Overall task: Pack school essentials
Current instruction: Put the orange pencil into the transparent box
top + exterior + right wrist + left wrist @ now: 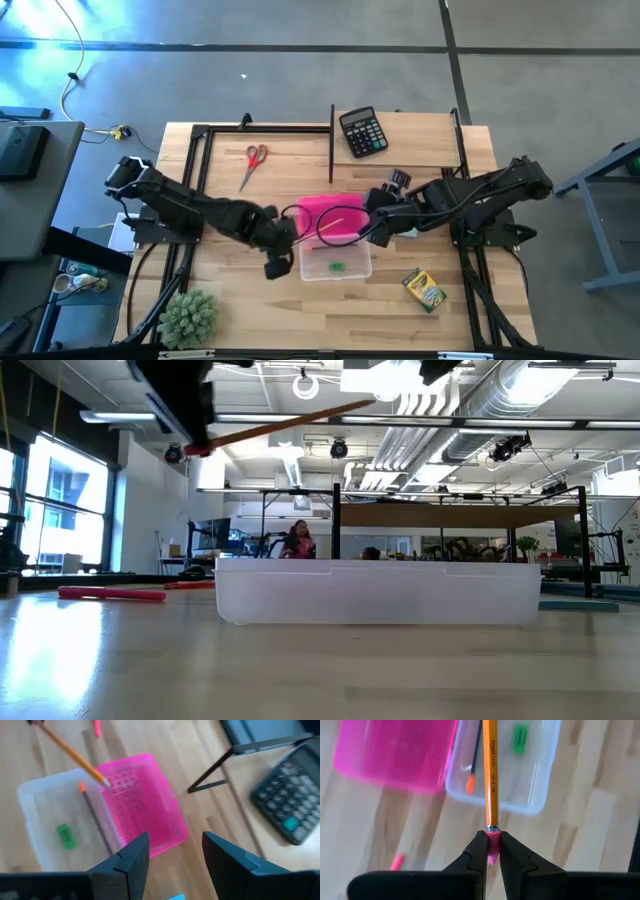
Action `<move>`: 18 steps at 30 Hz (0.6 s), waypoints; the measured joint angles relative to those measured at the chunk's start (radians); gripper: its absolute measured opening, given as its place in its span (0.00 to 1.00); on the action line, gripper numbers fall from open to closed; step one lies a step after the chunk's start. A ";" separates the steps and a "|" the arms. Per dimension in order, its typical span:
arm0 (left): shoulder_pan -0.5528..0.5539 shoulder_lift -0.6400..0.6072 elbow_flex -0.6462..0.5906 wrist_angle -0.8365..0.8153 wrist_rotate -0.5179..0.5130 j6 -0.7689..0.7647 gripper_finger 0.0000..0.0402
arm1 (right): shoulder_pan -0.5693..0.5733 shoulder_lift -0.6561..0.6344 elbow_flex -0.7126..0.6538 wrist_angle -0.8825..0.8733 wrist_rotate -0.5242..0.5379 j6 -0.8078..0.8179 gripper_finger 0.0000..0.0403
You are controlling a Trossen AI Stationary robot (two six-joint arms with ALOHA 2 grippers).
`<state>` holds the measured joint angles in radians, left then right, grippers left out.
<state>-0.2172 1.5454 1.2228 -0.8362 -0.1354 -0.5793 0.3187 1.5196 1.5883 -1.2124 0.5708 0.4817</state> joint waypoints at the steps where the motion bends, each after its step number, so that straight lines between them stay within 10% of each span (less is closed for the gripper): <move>1: 0.016 0.008 0.005 0.035 0.010 0.026 0.06 | 0.000 -0.003 0.000 -0.001 0.021 0.001 0.43; 18: 0.060 0.212 0.023 0.232 0.113 0.234 0.06 | -0.005 -0.026 0.001 -0.015 0.102 -0.008 0.43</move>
<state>-0.1571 1.7571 1.2459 -0.6039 -0.0227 -0.3455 0.3138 1.4939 1.5890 -1.2270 0.6723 0.4737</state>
